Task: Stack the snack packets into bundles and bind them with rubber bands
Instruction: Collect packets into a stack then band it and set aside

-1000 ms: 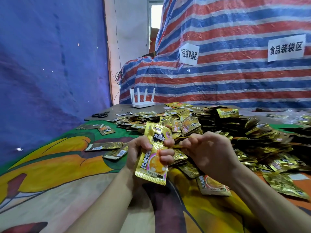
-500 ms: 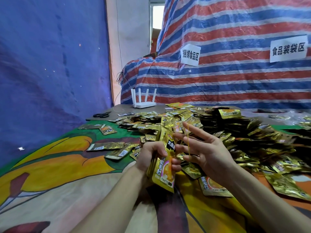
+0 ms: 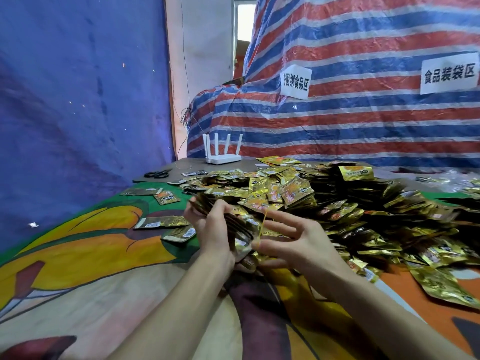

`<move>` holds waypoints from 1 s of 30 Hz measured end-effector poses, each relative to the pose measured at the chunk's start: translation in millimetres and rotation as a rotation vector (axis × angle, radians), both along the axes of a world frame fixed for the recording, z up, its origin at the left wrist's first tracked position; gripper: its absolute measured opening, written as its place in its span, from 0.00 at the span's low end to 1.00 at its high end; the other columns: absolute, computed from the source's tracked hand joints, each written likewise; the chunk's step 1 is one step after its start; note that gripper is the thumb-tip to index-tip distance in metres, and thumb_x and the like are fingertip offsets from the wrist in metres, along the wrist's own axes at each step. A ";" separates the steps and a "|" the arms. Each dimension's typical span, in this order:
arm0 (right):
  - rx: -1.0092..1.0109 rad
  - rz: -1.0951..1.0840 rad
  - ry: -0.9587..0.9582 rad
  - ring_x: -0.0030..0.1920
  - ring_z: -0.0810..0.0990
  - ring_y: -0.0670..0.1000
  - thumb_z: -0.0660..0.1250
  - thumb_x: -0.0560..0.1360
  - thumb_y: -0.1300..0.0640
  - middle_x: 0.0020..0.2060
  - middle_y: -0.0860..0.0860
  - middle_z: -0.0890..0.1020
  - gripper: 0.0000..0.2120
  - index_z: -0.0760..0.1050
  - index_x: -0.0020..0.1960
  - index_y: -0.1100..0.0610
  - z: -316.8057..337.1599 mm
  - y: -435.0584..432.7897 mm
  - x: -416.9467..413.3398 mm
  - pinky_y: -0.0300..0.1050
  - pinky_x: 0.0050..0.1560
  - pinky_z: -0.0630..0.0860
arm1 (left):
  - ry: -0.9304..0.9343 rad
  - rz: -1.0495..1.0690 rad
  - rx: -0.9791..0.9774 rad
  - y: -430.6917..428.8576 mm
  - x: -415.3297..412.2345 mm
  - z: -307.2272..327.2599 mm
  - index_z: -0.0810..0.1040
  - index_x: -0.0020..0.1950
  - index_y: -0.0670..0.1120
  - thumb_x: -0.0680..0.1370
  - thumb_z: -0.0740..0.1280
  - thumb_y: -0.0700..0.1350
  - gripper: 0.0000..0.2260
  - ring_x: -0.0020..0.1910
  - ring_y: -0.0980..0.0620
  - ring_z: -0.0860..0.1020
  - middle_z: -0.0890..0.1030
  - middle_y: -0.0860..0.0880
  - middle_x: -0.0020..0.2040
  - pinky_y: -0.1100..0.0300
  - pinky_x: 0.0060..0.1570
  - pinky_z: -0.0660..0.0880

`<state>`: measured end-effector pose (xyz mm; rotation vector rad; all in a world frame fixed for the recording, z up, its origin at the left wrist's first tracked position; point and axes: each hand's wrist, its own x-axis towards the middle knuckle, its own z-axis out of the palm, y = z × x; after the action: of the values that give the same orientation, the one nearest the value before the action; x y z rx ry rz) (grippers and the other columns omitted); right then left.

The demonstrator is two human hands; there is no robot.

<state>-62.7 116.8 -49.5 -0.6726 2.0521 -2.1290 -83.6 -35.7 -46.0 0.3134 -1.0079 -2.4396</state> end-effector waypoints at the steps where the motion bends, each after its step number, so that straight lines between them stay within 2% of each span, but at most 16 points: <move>1: 0.019 0.005 0.019 0.58 0.84 0.51 0.85 0.58 0.58 0.65 0.52 0.79 0.41 0.77 0.69 0.45 -2.4 -4.4 1.8 0.51 0.43 0.85 | 0.013 0.030 0.004 -1.1 -1.4 0.2 0.65 0.69 0.46 0.73 0.66 0.35 0.25 0.46 0.43 0.77 0.74 0.41 0.50 0.48 0.45 0.75; 3: 0.064 -0.018 0.087 0.60 0.82 0.46 0.85 0.62 0.60 0.65 0.49 0.79 0.42 0.74 0.72 0.47 -3.9 -11.0 4.9 0.50 0.45 0.85 | 0.028 0.049 -0.017 0.4 -1.9 0.2 0.63 0.73 0.48 0.75 0.67 0.36 0.28 0.49 0.42 0.77 0.74 0.41 0.53 0.48 0.47 0.75; 5: 0.143 -0.088 0.199 0.60 0.81 0.42 0.83 0.65 0.61 0.64 0.46 0.80 0.39 0.74 0.72 0.49 -3.1 -14.3 6.4 0.50 0.55 0.83 | 0.024 0.004 -0.009 6.0 -0.8 0.1 0.63 0.74 0.49 0.76 0.67 0.38 0.27 0.47 0.43 0.77 0.75 0.41 0.52 0.47 0.46 0.76; 7: 0.172 -0.155 0.288 0.60 0.81 0.40 0.83 0.65 0.60 0.62 0.45 0.82 0.36 0.76 0.71 0.50 -1.5 -15.1 7.9 0.47 0.64 0.78 | -0.006 -0.072 0.008 10.6 0.7 0.1 0.65 0.73 0.45 0.77 0.66 0.41 0.25 0.44 0.44 0.78 0.75 0.41 0.49 0.50 0.43 0.77; 9: 0.140 -0.210 0.308 0.59 0.81 0.39 0.83 0.65 0.59 0.60 0.44 0.82 0.35 0.77 0.70 0.49 -0.3 -14.2 8.9 0.47 0.65 0.77 | -0.029 -0.136 0.015 14.1 3.4 1.9 0.69 0.71 0.39 0.78 0.65 0.42 0.22 0.38 0.44 0.78 0.76 0.41 0.46 0.56 0.35 0.76; 10: 0.112 -0.230 0.298 0.59 0.81 0.39 0.83 0.65 0.60 0.59 0.45 0.82 0.35 0.77 0.70 0.48 0.2 -13.5 8.8 0.49 0.64 0.78 | -0.040 -0.154 0.013 15.3 3.3 2.2 0.71 0.69 0.39 0.78 0.65 0.42 0.20 0.37 0.44 0.77 0.76 0.41 0.46 0.56 0.34 0.76; 13: 0.051 -0.242 0.271 0.59 0.81 0.39 0.82 0.65 0.60 0.61 0.47 0.81 0.36 0.76 0.70 0.45 0.8 -11.3 8.7 0.51 0.62 0.80 | -0.052 -0.131 -0.005 18.2 5.8 3.5 0.73 0.64 0.41 0.76 0.67 0.42 0.17 0.42 0.43 0.79 0.78 0.41 0.45 0.47 0.46 0.77; 16: 0.126 -0.260 0.322 0.60 0.79 0.37 0.83 0.65 0.58 0.62 0.48 0.80 0.37 0.75 0.71 0.45 0.6 -12.0 9.3 0.44 0.64 0.78 | -0.080 -0.072 -0.086 17.5 5.5 2.7 0.74 0.62 0.42 0.72 0.69 0.45 0.20 0.49 0.37 0.82 0.80 0.40 0.47 0.38 0.58 0.77; 18: 0.181 -0.281 0.355 0.63 0.78 0.39 0.83 0.65 0.56 0.63 0.47 0.80 0.38 0.74 0.72 0.46 0.1 -13.2 9.5 0.45 0.67 0.75 | -0.091 -0.087 -0.130 18.3 7.0 2.5 0.76 0.59 0.41 0.72 0.70 0.46 0.17 0.48 0.37 0.82 0.80 0.39 0.48 0.40 0.55 0.78; 20: 0.194 -0.287 0.378 0.63 0.77 0.36 0.82 0.64 0.56 0.64 0.45 0.80 0.38 0.75 0.72 0.46 -0.7 -14.3 9.5 0.37 0.65 0.73 | -0.096 -0.192 -0.165 18.1 9.7 1.2 0.80 0.57 0.38 0.68 0.71 0.50 0.22 0.50 0.37 0.83 0.82 0.38 0.50 0.42 0.57 0.79; 22: 0.204 -0.300 0.404 0.60 0.77 0.33 0.83 0.64 0.56 0.62 0.44 0.80 0.37 0.75 0.71 0.45 -1.7 -14.6 9.0 0.26 0.59 0.71 | -0.098 -0.349 -0.179 17.0 12.4 0.5 0.83 0.55 0.39 0.68 0.71 0.53 0.22 0.48 0.39 0.83 0.83 0.40 0.48 0.49 0.48 0.81; 24: 0.213 -0.308 0.412 0.59 0.78 0.35 0.83 0.64 0.55 0.59 0.45 0.81 0.36 0.76 0.70 0.44 -3.0 -13.1 7.5 0.26 0.57 0.72 | -0.087 -0.467 -0.174 16.0 12.2 -1.0 0.84 0.51 0.40 0.73 0.70 0.52 0.16 0.42 0.43 0.84 0.83 0.42 0.44 0.55 0.39 0.80; 26: 0.221 -0.314 0.409 0.59 0.79 0.39 0.83 0.64 0.56 0.58 0.47 0.81 0.34 0.77 0.68 0.45 -3.3 -11.1 5.8 0.32 0.59 0.75 | -0.058 -0.541 -0.172 16.4 11.8 -1.7 0.86 0.44 0.42 0.72 0.70 0.50 0.12 0.39 0.45 0.84 0.84 0.43 0.41 0.56 0.38 0.81; 27: 0.224 -0.321 0.402 0.59 0.79 0.42 0.82 0.64 0.56 0.57 0.47 0.81 0.32 0.77 0.66 0.47 -3.5 -10.5 5.0 0.39 0.61 0.77 | -0.050 -0.552 -0.184 17.3 11.2 -1.8 0.87 0.40 0.44 0.71 0.70 0.50 0.11 0.37 0.46 0.84 0.84 0.44 0.40 0.57 0.38 0.81; 29: 0.222 -0.321 0.385 0.59 0.80 0.45 0.82 0.62 0.57 0.56 0.49 0.81 0.29 0.77 0.60 0.49 -3.8 -10.0 3.6 0.47 0.62 0.78 | -0.048 -0.556 -0.193 18.9 12.3 -0.9 0.85 0.34 0.45 0.74 0.68 0.49 0.13 0.31 0.48 0.83 0.82 0.46 0.35 0.60 0.30 0.78; 30: 0.229 -0.307 0.380 0.59 0.80 0.46 0.82 0.60 0.55 0.56 0.49 0.81 0.29 0.77 0.59 0.49 -4.0 -10.3 2.8 0.47 0.61 0.78 | -0.057 -0.556 -0.183 19.2 13.4 -0.3 0.84 0.36 0.44 0.76 0.66 0.49 0.14 0.29 0.49 0.82 0.81 0.46 0.34 0.62 0.25 0.75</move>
<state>-59.9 106.5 -53.5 -0.8265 2.7078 -1.9793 -70.2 -16.4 -46.3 0.0382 -1.4933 -2.7976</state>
